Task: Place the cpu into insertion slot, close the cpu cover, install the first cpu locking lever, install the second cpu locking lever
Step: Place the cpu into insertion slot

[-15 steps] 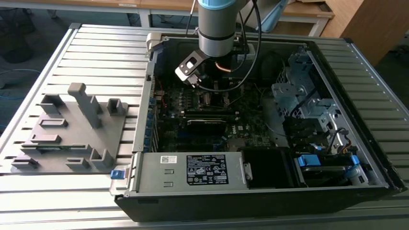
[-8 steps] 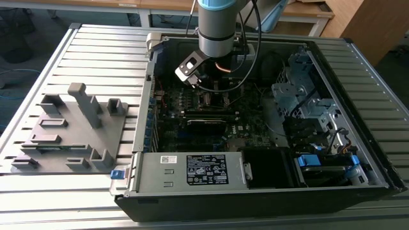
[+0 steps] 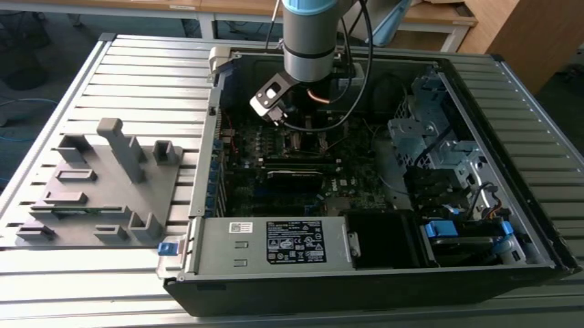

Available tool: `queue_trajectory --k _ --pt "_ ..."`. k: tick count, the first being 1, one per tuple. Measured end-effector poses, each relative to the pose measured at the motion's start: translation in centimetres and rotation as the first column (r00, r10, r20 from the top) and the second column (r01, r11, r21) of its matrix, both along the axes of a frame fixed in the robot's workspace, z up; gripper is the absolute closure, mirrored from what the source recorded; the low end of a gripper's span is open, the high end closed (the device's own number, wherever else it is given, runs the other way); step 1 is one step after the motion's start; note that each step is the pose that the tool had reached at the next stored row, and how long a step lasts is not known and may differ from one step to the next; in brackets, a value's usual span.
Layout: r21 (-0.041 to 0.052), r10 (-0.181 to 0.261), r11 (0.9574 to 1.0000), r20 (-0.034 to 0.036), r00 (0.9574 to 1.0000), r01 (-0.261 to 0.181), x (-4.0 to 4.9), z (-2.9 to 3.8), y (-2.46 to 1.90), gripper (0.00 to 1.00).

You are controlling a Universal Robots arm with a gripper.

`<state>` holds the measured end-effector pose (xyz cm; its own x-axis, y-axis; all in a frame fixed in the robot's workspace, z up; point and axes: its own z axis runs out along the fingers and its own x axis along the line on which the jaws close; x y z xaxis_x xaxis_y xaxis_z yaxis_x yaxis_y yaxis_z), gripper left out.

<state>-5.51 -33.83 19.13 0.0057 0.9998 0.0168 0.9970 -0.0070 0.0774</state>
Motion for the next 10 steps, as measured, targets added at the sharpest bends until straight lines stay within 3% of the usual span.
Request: queue_trajectory --k 10 --pt "0.0002 0.0 1.0 0.0001 1.0 0.0 0.0 -0.1 0.0 0.46"
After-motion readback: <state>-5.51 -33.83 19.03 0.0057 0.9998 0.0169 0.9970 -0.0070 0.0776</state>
